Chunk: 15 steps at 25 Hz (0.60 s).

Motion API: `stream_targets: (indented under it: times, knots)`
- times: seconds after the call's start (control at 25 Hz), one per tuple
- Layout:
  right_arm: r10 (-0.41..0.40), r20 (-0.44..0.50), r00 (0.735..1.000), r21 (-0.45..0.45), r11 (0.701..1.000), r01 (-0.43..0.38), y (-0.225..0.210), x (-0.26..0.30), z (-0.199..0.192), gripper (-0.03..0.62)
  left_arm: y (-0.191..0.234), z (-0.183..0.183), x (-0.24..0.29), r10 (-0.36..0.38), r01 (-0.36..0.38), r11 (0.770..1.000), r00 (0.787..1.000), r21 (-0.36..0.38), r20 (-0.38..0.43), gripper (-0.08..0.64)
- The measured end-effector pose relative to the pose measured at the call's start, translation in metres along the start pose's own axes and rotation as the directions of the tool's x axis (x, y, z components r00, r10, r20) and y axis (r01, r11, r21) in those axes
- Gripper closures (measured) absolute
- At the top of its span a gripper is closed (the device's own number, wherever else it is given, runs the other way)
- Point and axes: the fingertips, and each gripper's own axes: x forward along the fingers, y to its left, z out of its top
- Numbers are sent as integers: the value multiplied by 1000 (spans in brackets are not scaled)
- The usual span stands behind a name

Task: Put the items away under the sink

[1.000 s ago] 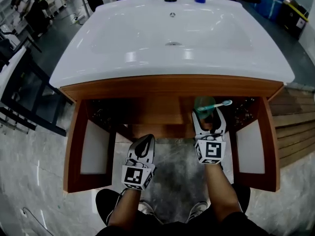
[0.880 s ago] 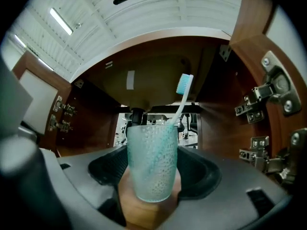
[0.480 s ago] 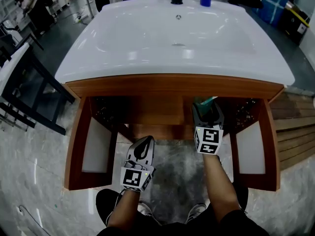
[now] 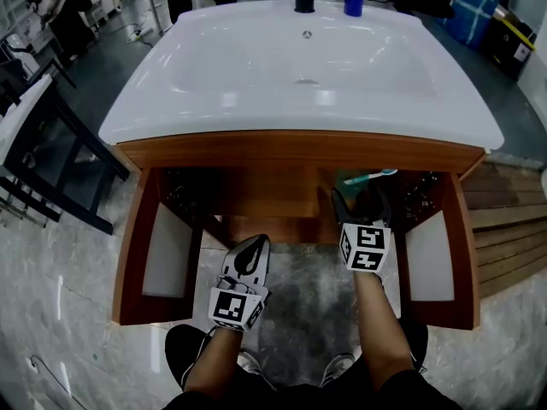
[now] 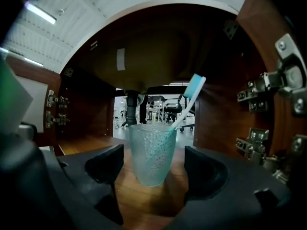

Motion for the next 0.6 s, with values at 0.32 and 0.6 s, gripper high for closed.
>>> stream_targets:
  times: [0.32,0.6]
  knots:
    - [130,-55,990,-57,989,-133,25,-80,52,225,-12,86,-18,-26,23,999,994,-24,-105,538]
    - [139,-97,986,-6,990,-140,48,-182,173,550,-35,234,-50,-28,16,995,992,-97,-126,538]
